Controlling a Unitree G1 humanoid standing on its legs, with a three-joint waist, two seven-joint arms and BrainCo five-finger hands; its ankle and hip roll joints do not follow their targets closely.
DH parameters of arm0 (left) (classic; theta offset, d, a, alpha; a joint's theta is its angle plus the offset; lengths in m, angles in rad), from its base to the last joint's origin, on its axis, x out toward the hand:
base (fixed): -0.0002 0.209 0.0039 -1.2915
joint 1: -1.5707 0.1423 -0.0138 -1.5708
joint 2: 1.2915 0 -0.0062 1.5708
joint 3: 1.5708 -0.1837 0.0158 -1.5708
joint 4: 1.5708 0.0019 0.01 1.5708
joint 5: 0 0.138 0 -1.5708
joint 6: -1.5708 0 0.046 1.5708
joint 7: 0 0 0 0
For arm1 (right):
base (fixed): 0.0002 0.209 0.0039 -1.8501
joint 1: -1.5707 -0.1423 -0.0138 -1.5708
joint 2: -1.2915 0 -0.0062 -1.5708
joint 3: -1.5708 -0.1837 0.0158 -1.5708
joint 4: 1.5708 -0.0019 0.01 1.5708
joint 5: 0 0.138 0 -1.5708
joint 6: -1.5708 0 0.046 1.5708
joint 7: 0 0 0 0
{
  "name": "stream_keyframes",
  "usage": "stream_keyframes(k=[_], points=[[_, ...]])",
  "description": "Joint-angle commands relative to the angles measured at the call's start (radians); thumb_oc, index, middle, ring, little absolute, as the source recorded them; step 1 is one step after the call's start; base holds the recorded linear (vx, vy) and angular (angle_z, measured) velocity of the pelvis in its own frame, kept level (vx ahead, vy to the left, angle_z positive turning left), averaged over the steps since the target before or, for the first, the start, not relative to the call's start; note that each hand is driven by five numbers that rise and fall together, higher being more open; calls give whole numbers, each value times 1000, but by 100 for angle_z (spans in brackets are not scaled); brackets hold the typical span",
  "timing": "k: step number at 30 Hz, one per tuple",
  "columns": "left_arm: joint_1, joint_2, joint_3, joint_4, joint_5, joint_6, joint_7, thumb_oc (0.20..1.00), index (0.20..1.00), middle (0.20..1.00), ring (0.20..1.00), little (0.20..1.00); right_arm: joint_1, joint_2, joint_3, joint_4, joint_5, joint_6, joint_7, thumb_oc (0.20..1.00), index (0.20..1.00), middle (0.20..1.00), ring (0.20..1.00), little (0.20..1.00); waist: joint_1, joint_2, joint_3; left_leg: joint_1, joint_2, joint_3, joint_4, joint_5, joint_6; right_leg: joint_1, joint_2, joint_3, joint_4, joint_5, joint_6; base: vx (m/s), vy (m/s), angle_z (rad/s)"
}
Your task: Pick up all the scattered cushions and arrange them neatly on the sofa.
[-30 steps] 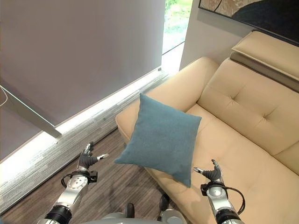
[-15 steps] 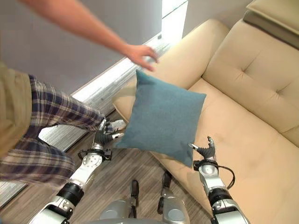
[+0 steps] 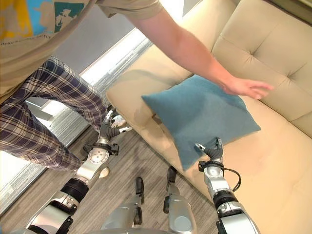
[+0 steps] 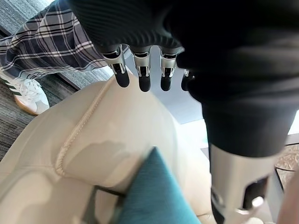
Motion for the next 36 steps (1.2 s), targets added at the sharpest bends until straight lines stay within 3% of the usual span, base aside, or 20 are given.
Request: stream_keyframes(k=[1,15,22,28,32,35,36], points=[[2,20,11,-5,34,-44,9,1000,1000,1000,1000,1000,8,28,6,-11,-30,-39,10,1000,1000,1000,1000,1000,23,-63,-71,-40,-28,-21,5,-54,-28,44,-71,65,5,-76,120,24,1,-9],[172,35,59,9,60,-1,-54,1000,1000,1000,1000,1000,144,15,-31,-23,-104,-2,67,1000,1000,1000,1000,1000,22,-80,-87,146,-4,8,5,-105,-31,223,-57,71,5,-130,129,56,-5,-6],[219,21,60,183,94,39,-88,1000,1000,1000,1000,1000,190,-2,-41,76,-144,15,88,1000,1000,1000,1000,1000,14,-89,-100,207,11,15,5,-119,-35,283,-41,77,5,-153,126,25,-27,-2],[239,-11,84,445,126,66,-95,1000,1000,1000,1000,1000,232,8,-53,220,-149,22,105,1000,1000,1000,1000,1000,0,-93,-102,246,26,21,5,-126,-39,316,-22,86,5,-172,116,15,-42,-2],[249,-15,93,496,129,68,-99,1000,1000,1000,1000,1000,267,14,-72,224,-134,13,114,1000,1000,1000,1000,1000,-15,-95,-90,258,40,28,8,-115,-47,323,-6,94,5,-184,104,-3,-80,-4],[243,-19,85,509,130,69,-103,1000,1000,1000,1000,1000,279,22,-67,238,-126,9,121,1000,1000,1000,1000,1000,-26,-109,-66,206,47,13,126,-146,-48,326,0,115,5,-189,83,-70,-110,3],[232,-21,81,508,117,65,-101,1000,1000,1000,1000,1000,264,19,-50,257,-127,10,123,1000,1000,1000,1000,1000,-15,-122,-40,159,23,-42,211,-163,-49,320,-1,138,5,-179,72,-93,-66,-15]])
